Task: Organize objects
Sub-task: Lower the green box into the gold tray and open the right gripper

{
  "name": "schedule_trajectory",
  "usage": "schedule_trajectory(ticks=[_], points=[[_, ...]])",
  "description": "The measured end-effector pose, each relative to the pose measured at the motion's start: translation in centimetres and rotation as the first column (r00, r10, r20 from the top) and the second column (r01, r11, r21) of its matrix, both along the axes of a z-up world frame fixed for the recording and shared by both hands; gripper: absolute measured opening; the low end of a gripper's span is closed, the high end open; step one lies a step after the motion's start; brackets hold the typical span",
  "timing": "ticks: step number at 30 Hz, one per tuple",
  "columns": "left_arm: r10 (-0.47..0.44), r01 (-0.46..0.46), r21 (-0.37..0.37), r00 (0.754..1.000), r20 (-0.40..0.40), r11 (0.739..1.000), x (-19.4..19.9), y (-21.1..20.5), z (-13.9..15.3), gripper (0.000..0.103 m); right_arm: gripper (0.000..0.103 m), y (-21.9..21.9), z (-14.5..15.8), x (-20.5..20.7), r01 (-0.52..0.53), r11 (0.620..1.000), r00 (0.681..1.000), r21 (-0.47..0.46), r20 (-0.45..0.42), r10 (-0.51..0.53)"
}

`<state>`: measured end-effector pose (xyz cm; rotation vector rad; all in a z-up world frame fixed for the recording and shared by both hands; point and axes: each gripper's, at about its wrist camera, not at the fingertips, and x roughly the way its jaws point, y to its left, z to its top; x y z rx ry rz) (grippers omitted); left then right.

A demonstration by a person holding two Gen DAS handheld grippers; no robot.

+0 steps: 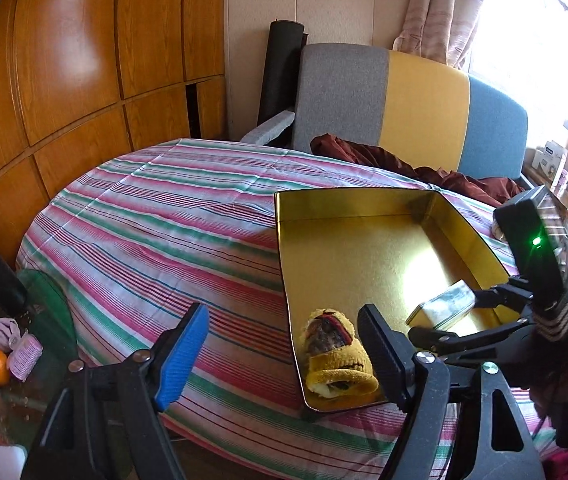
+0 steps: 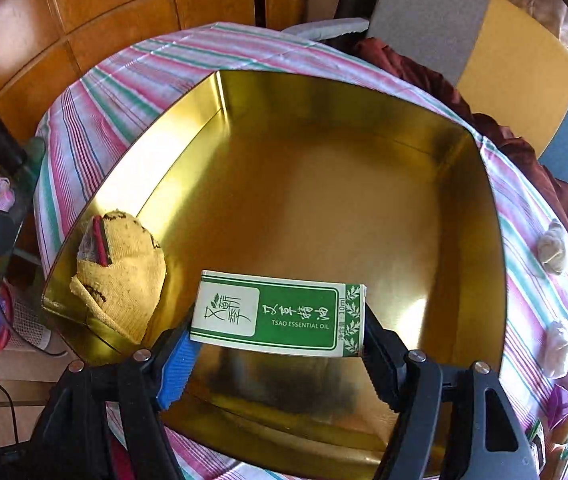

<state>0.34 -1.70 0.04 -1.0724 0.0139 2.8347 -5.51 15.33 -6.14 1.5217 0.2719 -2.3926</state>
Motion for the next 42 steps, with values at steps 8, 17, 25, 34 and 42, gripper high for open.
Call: schedule_trajectory(ticks=[8,17,25,34,42], points=[[0.003,-0.003,0.000,1.000,0.006,1.000,-0.2,-0.1,-0.1,0.079,0.075,-1.6,-1.5,0.1,-0.040,0.999,0.998,0.000,0.040,0.040],[0.008,-0.007,-0.008,1.000,0.010,1.000,0.0,0.0,-0.2,0.082,0.085,-1.3,-1.8,0.4,-0.032,0.996,0.998,-0.086,0.047,0.037],[-0.003,0.003,-0.023,1.000,-0.003,1.000,0.2,0.6,0.4,0.083,0.086,2.9,1.1,1.8,0.064,0.981,0.997,-0.182,-0.038,-0.072],[-0.073,0.072,-0.029,0.997,-0.007,0.997,0.3,3.0,1.2,0.083,0.086,11.6,4.8,4.0,0.283,0.932,0.942,-0.225,-0.116,-0.314],[-0.186,0.186,-0.016,0.982,0.006,0.982,-0.1,7.0,1.9,0.083,0.087,24.9,7.2,10.0,0.571,0.771,0.773,-0.282,-0.134,-0.621]])
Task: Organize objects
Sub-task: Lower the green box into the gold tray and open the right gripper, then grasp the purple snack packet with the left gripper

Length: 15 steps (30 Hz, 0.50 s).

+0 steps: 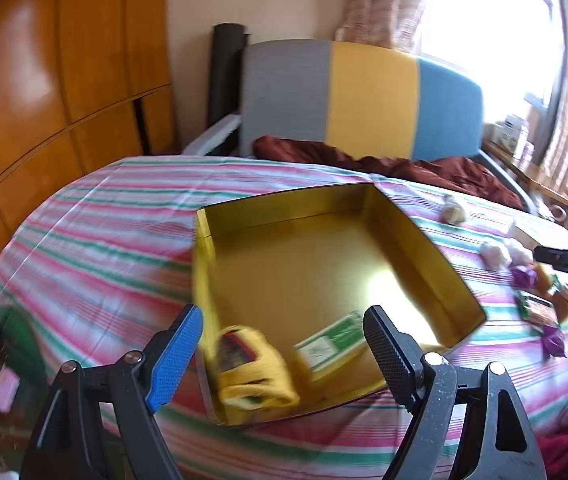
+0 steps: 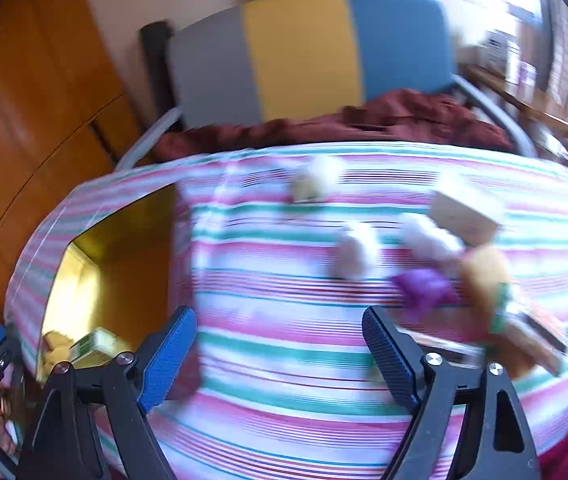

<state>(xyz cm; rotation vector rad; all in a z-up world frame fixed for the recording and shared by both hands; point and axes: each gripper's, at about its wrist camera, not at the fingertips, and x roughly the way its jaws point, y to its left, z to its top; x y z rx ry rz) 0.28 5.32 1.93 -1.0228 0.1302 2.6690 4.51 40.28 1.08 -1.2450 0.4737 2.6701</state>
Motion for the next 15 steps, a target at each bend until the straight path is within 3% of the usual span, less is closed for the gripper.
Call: schedule_trajectory(ticks=[5,9,12,15], points=[[-0.148,0.148,-0.010,0.989,-0.014,0.989,0.4,4.3,0.7,0.083,0.087,8.6,0.1,4.3,0.226,0.973,0.974,-0.055,-0.001,-0.226],[-0.263,0.263,-0.020,0.965,0.009,0.965,0.7,8.6,0.5,0.083,0.088,14.0,-0.9,7.9,0.402,0.906,0.913,-0.135,-0.010,-0.407],[-0.344,0.345,-0.007,0.936,0.069,0.939,1.0,11.9,0.0,0.082,0.088,16.5,-2.2,9.6,0.485,0.845,0.866,-0.223,-0.013,-0.500],[-0.442,0.445,0.002,0.890,0.110,0.896,1.9,15.8,-0.8,0.082,0.089,17.8,-2.9,10.4,0.523,0.800,0.838,-0.294,0.003,-0.546]])
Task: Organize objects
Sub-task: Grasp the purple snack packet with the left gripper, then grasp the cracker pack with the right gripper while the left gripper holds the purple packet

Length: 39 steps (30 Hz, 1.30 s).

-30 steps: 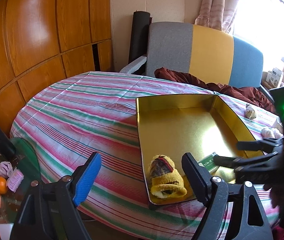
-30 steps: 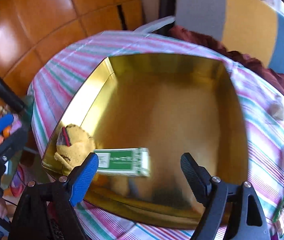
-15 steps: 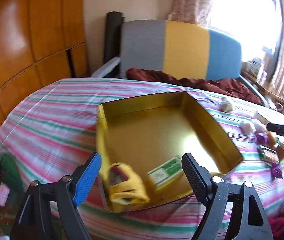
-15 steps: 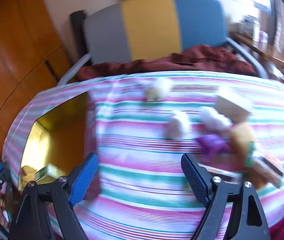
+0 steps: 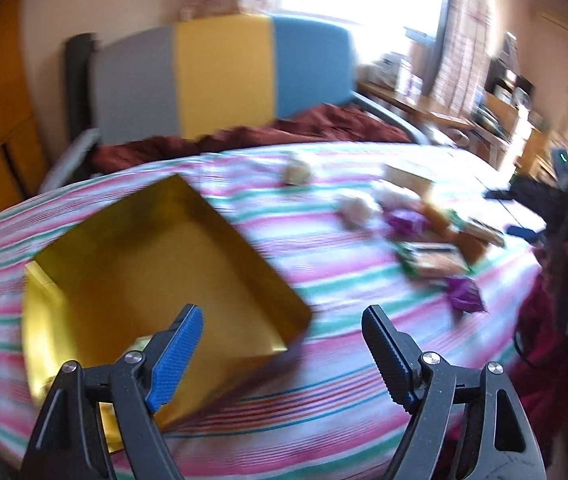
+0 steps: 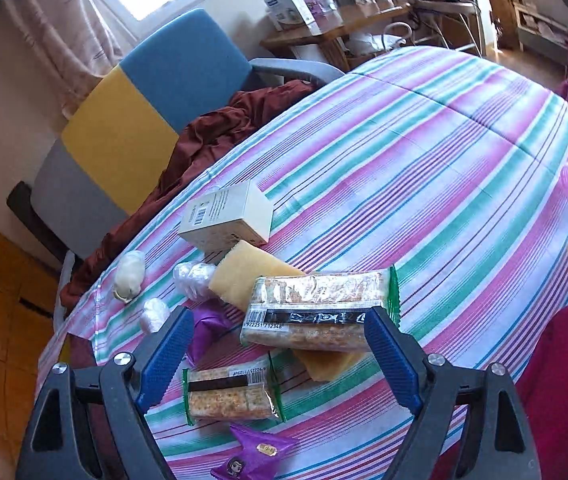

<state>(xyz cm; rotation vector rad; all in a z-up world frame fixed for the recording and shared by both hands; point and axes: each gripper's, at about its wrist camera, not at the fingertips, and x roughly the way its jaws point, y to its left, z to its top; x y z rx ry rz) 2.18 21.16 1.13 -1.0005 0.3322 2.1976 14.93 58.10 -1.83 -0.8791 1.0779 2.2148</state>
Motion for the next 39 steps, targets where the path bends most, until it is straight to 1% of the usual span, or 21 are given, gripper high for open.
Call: schedule_trajectory(ticks=[2,4,6,8,10,12,15,17,18,19,21,23,24,25,26,28,30,33,36,39], points=[[-0.073,0.073,-0.006,0.997,0.027,0.997,0.7,2.4,-0.7,0.078,0.089,0.4,0.3,0.6,0.026,1.000,0.999,0.003,-0.022,-0.025],[-0.142,0.143,0.000,0.988,0.066,0.990,1.4,4.7,-1.4,0.075,0.089,0.7,0.2,1.1,0.038,0.999,0.998,-0.014,-0.044,-0.038],[-0.209,0.210,0.010,0.971,0.111,0.978,2.0,7.0,-2.1,0.071,0.089,0.9,0.0,1.3,0.040,0.999,0.997,-0.036,-0.059,-0.042],[-0.265,0.266,0.018,0.950,0.166,0.964,2.4,9.3,-2.8,0.063,0.089,0.9,0.0,1.3,0.040,0.998,0.997,-0.046,-0.067,-0.043],[-0.312,0.312,0.036,0.925,0.216,0.949,2.9,11.4,-3.1,0.061,0.089,0.9,-0.1,1.3,0.036,0.998,0.997,-0.051,-0.071,-0.040],[-0.346,0.346,0.042,0.909,0.231,0.937,3.5,13.4,-3.2,0.061,0.089,0.9,-0.2,1.2,0.032,0.998,0.997,-0.058,-0.073,-0.036],[-0.411,0.416,0.027,0.882,0.231,0.909,4.8,16.2,-3.5,0.058,0.089,1.0,-0.3,1.1,0.027,0.997,0.997,-0.066,-0.075,-0.032],[-0.446,0.458,0.006,0.861,0.244,0.889,5.6,18.0,-4.0,0.047,0.089,1.0,-0.3,1.2,0.029,0.998,0.996,-0.063,-0.078,-0.034],[-0.457,0.473,-0.002,0.852,0.253,0.881,5.8,18.7,-4.4,0.045,0.089,1.0,-0.2,1.3,0.030,0.998,0.996,-0.063,-0.079,-0.035],[-0.466,0.486,-0.013,0.845,0.263,0.874,6.0,19.3,-4.8,0.042,0.089,1.0,-0.2,1.3,0.033,0.998,0.996,-0.062,-0.079,-0.037],[-0.475,0.506,-0.042,0.833,0.284,0.862,6.1,20.7,-5.9,0.042,0.089,1.1,-0.2,1.4,0.039,0.997,0.996,-0.061,-0.081,-0.044],[-0.479,0.518,-0.062,0.826,0.297,0.853,6.3,21.6,-6.7,0.041,0.089,1.3,-0.2,1.5,0.042,0.997,0.995,-0.063,-0.083,-0.047],[-0.481,0.522,-0.071,0.824,0.299,0.850,6.3,22.0,-7.1,0.039,0.089,1.4,-0.3,1.5,0.041,0.997,0.996,-0.066,-0.082,-0.047],[-0.478,0.519,-0.081,0.829,0.291,0.851,6.4,22.3,-7.4,0.035,0.089,1.4,-0.4,1.4,0.040,0.997,0.996,-0.070,-0.081,-0.045],[-0.475,0.516,-0.081,0.831,0.289,0.853,6.3,22.4,-7.7,0.034,0.089,1.5,-0.4,1.4,0.037,0.997,0.996,-0.073,-0.079,-0.042],[-0.475,0.508,-0.053,0.834,0.280,0.860,6.1,21.8,-7.7,0.032,0.089,1.5,-0.5,1.3,0.030,0.997,0.996,-0.077,-0.079,-0.037],[-0.478,0.504,-0.045,0.841,0.252,0.863,6.2,20.7,-7.6,0.032,0.089,1.5,-0.5,1.2,0.025,0.997,0.996,-0.079,-0.080,-0.031],[-0.465,0.481,-0.033,0.860,0.211,0.876,5.9,18.1,-7.7,0.032,0.089,1.4,-0.6,1.1,0.016,0.996,0.997,-0.083,-0.078,-0.022],[-0.426,0.437,-0.027,0.887,0.177,0.899,5.3,14.6,-7.4,0.031,0.089,1.2,-0.5,0.9,0.007,0.997,0.997,-0.080,-0.076,-0.013],[-0.390,0.397,-0.001,0.902,0.183,0.918,4.7,11.1,-7.5,0.031,0.089,1.0,-0.5,0.5,-0.016,0.997,0.998,-0.073,-0.068,0.011]])
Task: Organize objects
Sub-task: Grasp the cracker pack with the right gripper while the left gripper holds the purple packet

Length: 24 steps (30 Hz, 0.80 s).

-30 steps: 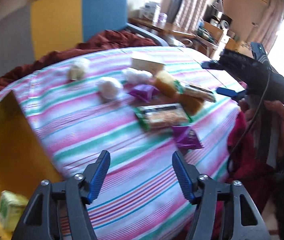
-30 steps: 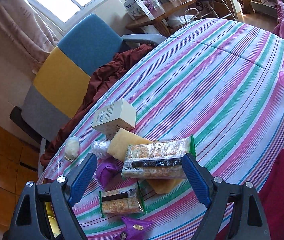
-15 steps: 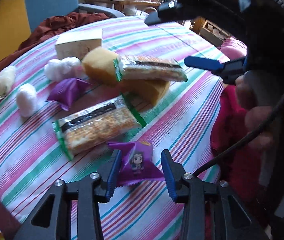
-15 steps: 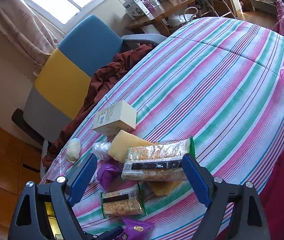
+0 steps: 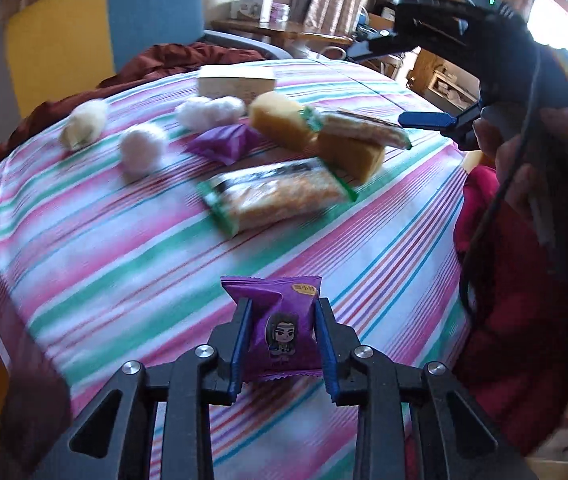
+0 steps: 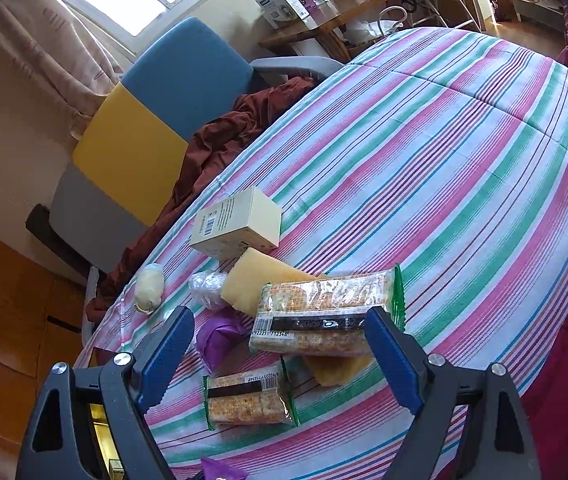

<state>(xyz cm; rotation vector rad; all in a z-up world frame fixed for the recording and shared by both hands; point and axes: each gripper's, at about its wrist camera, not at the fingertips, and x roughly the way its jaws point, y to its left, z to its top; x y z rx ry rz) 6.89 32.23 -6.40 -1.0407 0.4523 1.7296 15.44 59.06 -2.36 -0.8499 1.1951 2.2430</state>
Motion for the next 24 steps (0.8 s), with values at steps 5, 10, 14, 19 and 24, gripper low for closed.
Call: schedule_trajectory(ticks=[5,10,14,19,24], points=[[0.048,-0.049,0.036,0.999,0.015,0.998,-0.5,-3.8,-0.3,0.031,0.089,-1.8,0.2,-1.9,-0.124,0.992,0.992,0.027,0.020,0.123],[0.059,-0.060,0.043,0.998,0.026,0.997,-0.7,-3.4,-0.5,0.031,0.089,-6.7,0.5,-6.2,-0.396,0.912,0.913,0.106,0.150,0.379],[0.067,-0.069,0.054,0.997,0.038,0.996,-0.8,-3.7,-0.6,0.031,0.089,-11.1,-0.5,-10.2,-0.639,0.759,0.747,0.128,0.340,0.571],[0.080,-0.084,0.065,0.995,0.058,0.994,-1.2,-4.4,-0.6,0.031,0.089,-15.6,-3.1,-13.4,-0.849,0.513,0.469,0.128,0.630,0.619],[0.087,-0.093,0.081,0.993,0.079,0.992,-1.5,-4.9,-0.8,0.031,0.089,-17.1,-5.2,-13.3,-0.939,0.332,0.259,0.085,0.811,0.525]])
